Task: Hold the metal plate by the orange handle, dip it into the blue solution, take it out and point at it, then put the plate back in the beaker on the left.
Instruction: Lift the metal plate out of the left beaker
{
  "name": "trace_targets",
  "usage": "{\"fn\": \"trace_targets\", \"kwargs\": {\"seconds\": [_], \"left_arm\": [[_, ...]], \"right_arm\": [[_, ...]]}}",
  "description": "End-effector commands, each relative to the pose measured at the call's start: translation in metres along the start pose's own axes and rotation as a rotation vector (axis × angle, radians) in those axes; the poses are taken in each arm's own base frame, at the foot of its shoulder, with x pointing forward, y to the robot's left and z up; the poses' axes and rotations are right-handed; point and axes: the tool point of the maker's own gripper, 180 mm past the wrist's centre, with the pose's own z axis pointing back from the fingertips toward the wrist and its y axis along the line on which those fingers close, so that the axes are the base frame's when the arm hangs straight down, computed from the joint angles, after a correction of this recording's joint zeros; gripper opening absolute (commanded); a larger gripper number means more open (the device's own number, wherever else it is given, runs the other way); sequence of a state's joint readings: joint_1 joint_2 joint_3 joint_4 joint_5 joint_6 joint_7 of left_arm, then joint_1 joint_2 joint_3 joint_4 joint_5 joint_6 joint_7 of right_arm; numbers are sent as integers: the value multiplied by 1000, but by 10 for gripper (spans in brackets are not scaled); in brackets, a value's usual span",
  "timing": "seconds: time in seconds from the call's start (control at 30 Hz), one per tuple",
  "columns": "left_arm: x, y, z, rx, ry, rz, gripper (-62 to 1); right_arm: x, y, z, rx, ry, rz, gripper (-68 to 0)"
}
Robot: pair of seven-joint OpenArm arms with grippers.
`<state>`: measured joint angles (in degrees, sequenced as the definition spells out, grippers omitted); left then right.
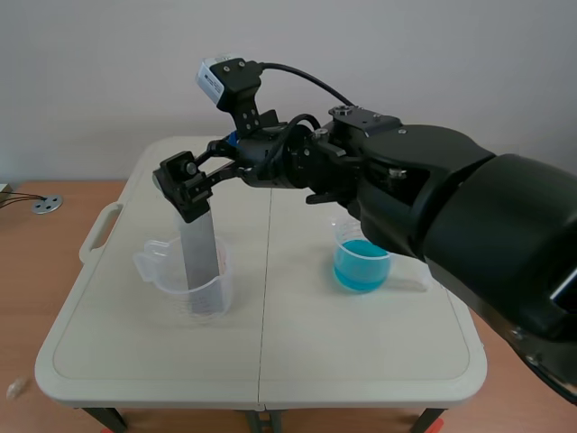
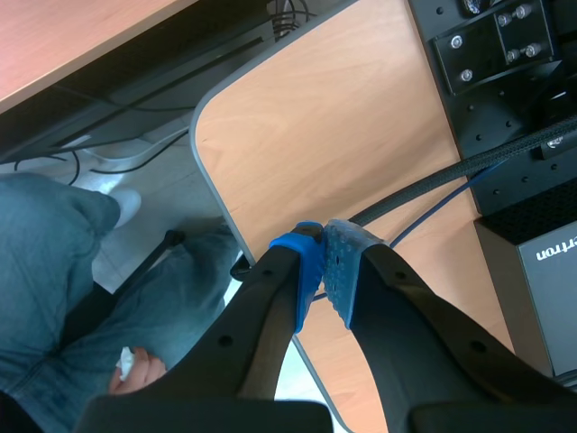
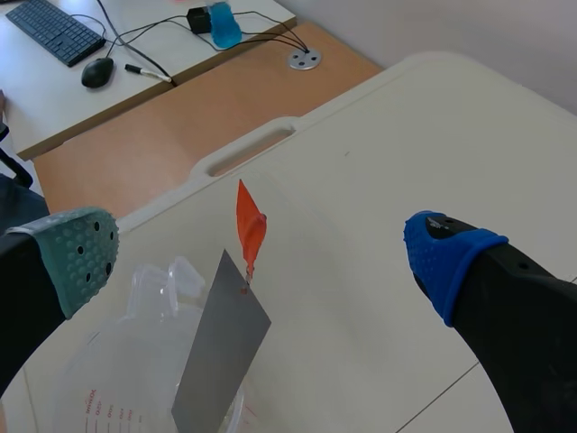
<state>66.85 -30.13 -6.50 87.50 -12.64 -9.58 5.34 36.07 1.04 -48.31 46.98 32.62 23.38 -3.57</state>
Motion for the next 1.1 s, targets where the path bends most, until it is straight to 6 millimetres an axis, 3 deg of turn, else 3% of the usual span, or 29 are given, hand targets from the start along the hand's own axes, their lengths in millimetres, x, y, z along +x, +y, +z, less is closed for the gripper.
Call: {"fn": "trace_targets", "kwargs": {"seconds": [0.0, 0.43, 1.07], "left_arm": [[2, -5, 1, -8, -15, 10, -590], [2, -4, 1, -8, -15, 9, -590], [2, -4, 1, -8, -15, 9, -590]], "right_arm": [[20, 4, -6, 21, -40, 13, -12], [14, 32, -22, 100, -10, 18, -15], [14, 32, -22, 100, -8, 18, -547]]}}
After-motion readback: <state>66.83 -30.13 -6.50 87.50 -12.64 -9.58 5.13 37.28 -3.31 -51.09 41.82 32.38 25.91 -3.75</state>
